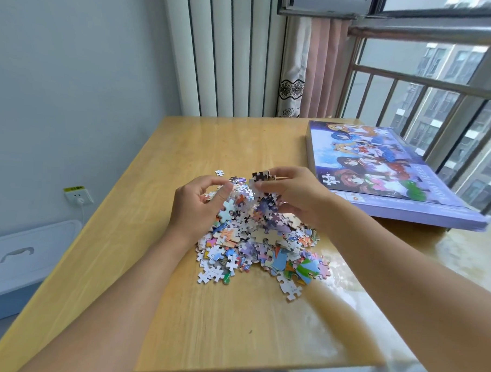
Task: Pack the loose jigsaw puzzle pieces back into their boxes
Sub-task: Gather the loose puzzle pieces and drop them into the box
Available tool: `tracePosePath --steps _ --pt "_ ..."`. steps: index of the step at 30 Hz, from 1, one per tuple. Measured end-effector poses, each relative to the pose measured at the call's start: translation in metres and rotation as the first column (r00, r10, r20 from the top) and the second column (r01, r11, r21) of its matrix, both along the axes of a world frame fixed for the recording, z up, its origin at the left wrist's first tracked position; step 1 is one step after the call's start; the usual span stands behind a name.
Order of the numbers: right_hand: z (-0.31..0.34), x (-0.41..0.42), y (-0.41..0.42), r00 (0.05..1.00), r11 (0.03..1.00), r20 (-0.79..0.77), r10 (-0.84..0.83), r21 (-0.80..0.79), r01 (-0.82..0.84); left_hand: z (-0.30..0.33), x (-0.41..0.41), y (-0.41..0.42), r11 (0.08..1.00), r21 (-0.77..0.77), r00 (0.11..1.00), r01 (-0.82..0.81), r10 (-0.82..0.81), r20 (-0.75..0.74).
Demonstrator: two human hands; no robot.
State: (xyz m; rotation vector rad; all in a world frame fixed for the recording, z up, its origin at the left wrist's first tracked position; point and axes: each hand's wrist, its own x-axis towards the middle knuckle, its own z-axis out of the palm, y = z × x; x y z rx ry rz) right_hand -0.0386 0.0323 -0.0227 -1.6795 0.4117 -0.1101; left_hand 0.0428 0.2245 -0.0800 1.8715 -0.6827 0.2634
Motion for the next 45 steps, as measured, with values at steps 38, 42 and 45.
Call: tracePosePath --steps 38,42,45 --pt "0.054 -0.089 -0.139 0.842 0.617 -0.134 -0.522 0.622 0.482 0.098 -0.049 -0.188 0.935 0.353 0.924 0.037 -0.166 0.344" --pt "0.059 -0.073 -0.144 0.762 0.623 -0.082 -0.643 0.523 0.582 0.111 -0.050 -0.192 0.947 0.307 0.933 0.099 -0.195 0.302" --pt "0.057 -0.080 -0.142 0.810 0.766 -0.047 -0.585 0.296 0.571 0.115 -0.049 -0.193 0.951 0.285 0.936 0.121 -0.205 0.287"
